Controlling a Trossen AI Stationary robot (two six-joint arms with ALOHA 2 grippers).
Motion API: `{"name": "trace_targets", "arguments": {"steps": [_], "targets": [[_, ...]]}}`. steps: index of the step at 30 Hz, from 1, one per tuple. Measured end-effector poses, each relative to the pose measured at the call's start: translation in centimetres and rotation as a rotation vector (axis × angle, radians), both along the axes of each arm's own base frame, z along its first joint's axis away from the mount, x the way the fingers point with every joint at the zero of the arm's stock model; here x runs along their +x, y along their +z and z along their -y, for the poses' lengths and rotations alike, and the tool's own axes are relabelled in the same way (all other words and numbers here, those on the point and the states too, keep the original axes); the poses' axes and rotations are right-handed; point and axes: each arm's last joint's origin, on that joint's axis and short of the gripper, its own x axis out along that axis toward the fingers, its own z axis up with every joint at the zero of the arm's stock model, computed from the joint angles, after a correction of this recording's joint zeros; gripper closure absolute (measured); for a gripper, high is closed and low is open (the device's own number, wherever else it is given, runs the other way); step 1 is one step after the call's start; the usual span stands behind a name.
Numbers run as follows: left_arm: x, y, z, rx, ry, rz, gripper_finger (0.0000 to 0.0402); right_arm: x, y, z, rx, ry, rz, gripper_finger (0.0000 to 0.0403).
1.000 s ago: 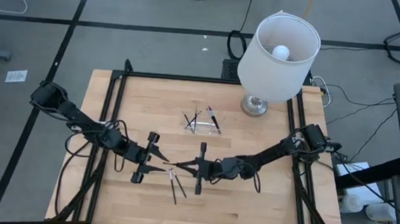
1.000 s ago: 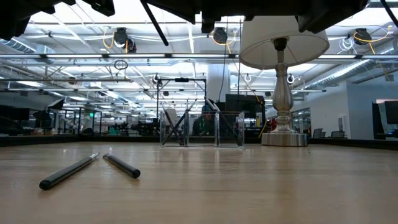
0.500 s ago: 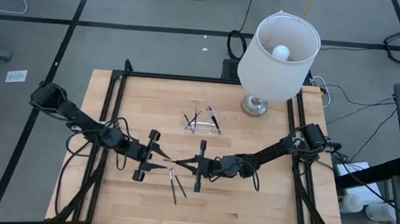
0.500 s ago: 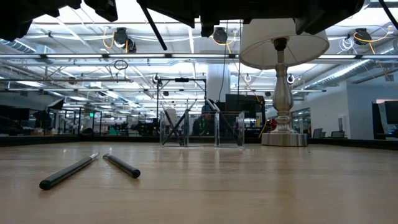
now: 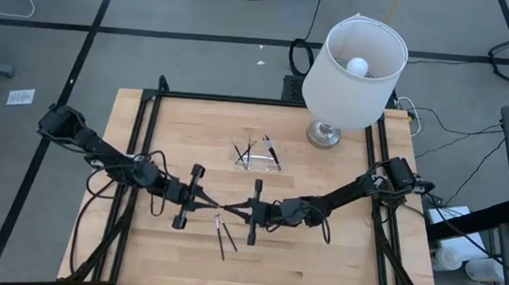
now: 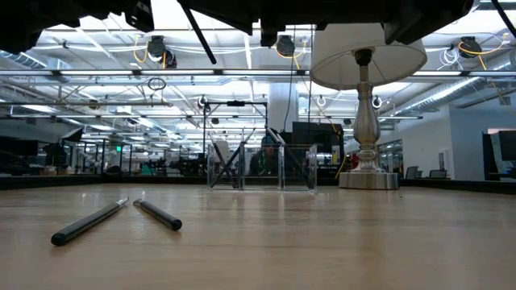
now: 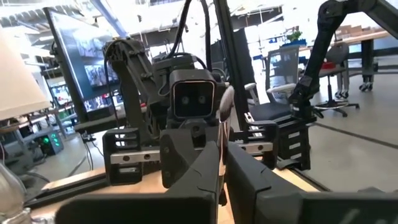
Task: Put items in baskets/containers
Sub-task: Put the black foundation brush transparent organizer
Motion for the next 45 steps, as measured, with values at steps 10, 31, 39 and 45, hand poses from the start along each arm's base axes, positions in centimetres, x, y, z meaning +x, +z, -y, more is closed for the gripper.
{"name": "trace_targets", "arguments": {"steps": [10, 31, 39, 45], "targets": [[-0.1, -0.1, 0.2, 0.014, 0.006, -0.010, 0.0394, 0.0, -0.3, -0.1, 0.053, 0.005, -0.033, 0.0389], [-2.6, 1.3, -1.1, 0.029, 0.270, -0.107, 0.0394, -5.2, 2.8, -3.9, 0.041, -0.176, -0.272, 0.0325], [-1.7, 2.0, -3.8, -0.033, 0.276, -0.051, 0.0394, -6.6, 1.5, -5.1, 0.027, -0.122, -0.402, 0.0395], [-0.4, 1.4, -8.0, -0.117, 0.383, -0.073, 0.0394, -7.2, -1.6, -3.0, 0.090, -0.031, -0.416, 0.0400]]}}
